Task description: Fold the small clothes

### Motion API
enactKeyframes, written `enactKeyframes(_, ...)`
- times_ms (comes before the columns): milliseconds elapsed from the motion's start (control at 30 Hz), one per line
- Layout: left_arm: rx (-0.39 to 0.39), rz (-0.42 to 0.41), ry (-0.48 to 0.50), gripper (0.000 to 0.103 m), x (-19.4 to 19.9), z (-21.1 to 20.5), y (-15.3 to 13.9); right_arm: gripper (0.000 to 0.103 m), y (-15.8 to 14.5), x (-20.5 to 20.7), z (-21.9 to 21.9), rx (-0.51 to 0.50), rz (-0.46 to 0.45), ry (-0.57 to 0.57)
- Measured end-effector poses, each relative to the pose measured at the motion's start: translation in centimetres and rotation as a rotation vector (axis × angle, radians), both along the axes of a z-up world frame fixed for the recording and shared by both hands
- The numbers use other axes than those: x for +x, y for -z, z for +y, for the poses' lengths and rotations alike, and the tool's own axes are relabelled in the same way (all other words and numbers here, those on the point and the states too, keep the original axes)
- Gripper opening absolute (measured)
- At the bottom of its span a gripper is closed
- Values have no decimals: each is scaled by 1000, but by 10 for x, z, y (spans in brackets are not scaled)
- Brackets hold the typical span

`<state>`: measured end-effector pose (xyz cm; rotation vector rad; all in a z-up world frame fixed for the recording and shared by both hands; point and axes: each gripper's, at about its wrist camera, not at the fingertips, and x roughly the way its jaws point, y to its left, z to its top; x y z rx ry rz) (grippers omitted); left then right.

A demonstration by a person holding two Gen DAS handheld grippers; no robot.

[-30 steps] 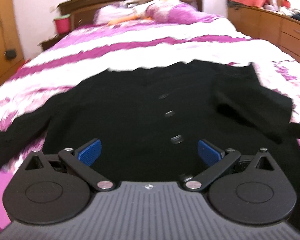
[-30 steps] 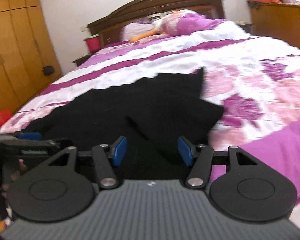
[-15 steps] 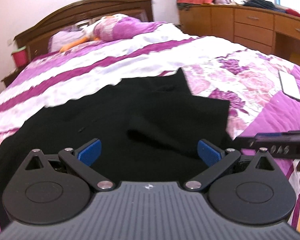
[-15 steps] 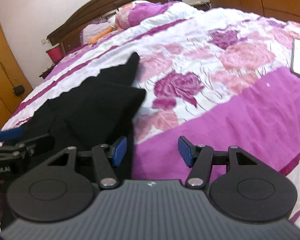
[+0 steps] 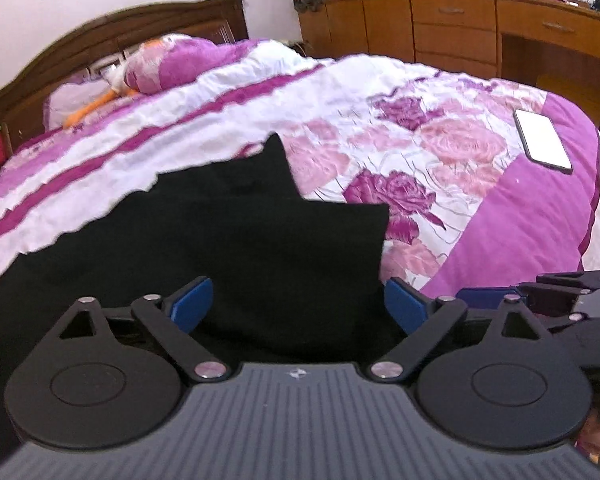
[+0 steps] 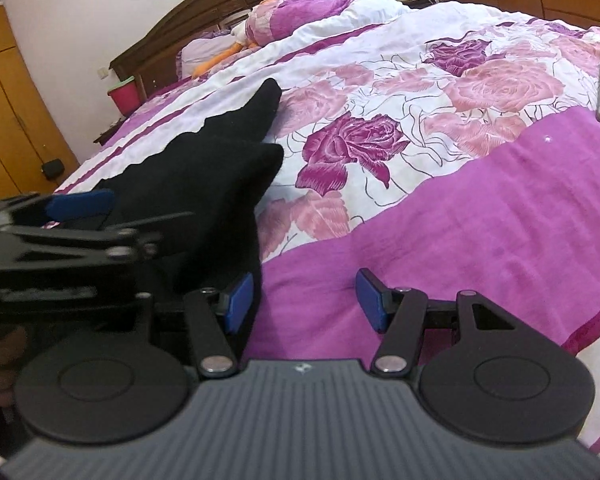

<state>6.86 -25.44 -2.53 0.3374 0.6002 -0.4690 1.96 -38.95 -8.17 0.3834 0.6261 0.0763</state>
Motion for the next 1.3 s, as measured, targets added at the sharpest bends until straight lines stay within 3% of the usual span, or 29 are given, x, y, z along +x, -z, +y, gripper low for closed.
enactKeyframes(100,22,14,6,71,9,-10,12,59,1,0,2,-9,-4,0)
enactKeyframes(167,21,36,-1,35,14,-11,17,59,2,0,3,-15,-7,-2)
enactKeyframes(267,-60,45,1,12,11,-1,8,59,3,-1,2,-12,-12,-2)
enactKeyframes(400,-127,-23,-29,10,7,17,-14,59,4,-1,2,-10,-18,-1)
enactKeyframes(667,-195,-115,-246,9,26,89,-46,60,4,-1,4,-14,-17,3)
enactKeyframes(1100,-240,-115,-587,8,65,227,-37,65,1,5,16,-74,7,16)
enactKeyframes(1300,-310,-66,-584,9,67,248,-31,69,-4,7,26,-126,23,31)
